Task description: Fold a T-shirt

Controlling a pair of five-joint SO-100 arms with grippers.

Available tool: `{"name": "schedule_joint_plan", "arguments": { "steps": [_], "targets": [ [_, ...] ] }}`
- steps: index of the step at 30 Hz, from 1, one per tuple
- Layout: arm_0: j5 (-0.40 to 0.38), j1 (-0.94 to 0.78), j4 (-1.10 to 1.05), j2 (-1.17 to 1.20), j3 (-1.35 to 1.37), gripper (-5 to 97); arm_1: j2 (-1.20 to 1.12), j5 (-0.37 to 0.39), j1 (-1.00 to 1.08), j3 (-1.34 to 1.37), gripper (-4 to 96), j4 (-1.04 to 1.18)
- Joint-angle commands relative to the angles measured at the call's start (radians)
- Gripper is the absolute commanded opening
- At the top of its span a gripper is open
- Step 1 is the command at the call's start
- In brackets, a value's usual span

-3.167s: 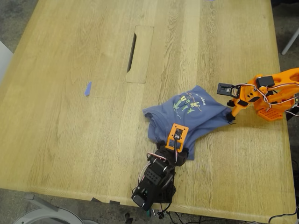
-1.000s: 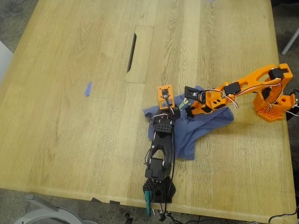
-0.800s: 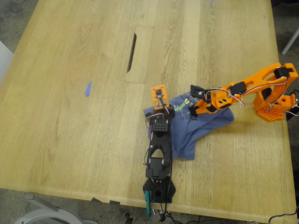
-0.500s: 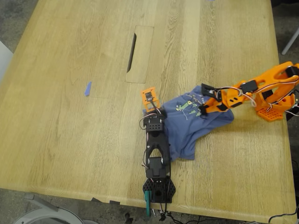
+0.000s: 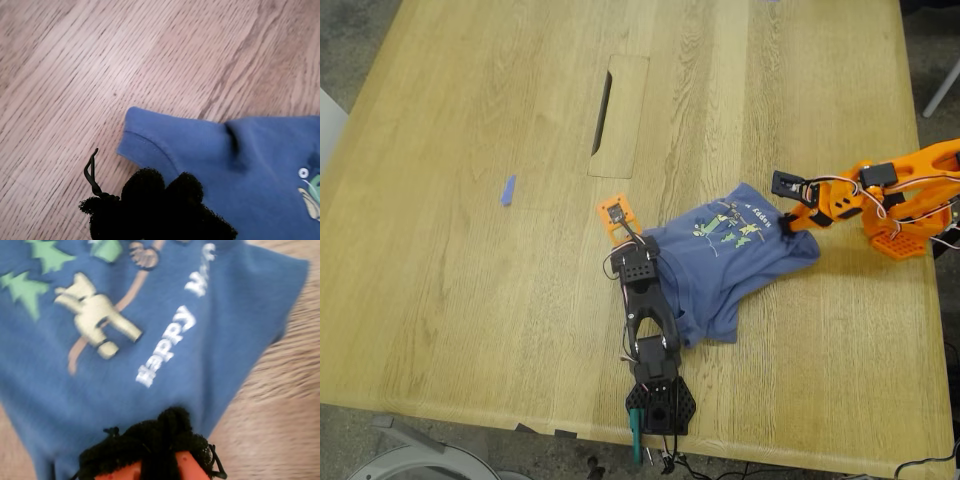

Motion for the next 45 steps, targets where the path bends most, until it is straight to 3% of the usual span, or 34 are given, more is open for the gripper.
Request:
{"name": "schedule_joint_plan", "arguments": {
  "steps": [1, 7, 14, 18, 23, 33, 45],
  "targets": [
    [-0.008, 0.087, 0.089, 0.13, -0.181, 1, -0.043, -0.012, 0.002, -0.158, 0.0, 0.026],
    [-0.005, 0.29, 0.201, 0.144, -0.282, 0, -0.244, -0.023, -0.041, -0.407, 0.0, 0.018],
    [-0.02, 0.466, 0.132, 0.106, -0.206, 0, -0.577, -0.029, -0.075, -0.683, 0.0, -0.106],
    [-0.031, 0.5, 0.041, 0.094, -0.095, 0, -0.739, -0.031, -0.078, -0.819, 0.0, -0.163],
    [-0.034, 0.449, -0.078, 0.084, 0.052, 0, -0.822, -0.023, -0.109, -0.801, 0.0, -0.241],
    [-0.031, 0.242, -0.176, 0.064, 0.155, 0, -0.663, 0.002, -0.163, -0.459, 0.0, -0.322],
    [-0.028, 0.083, -0.179, 0.064, 0.156, 0, -0.252, 0.008, -0.118, -0.132, 0.0, -0.132]
  ]
}}
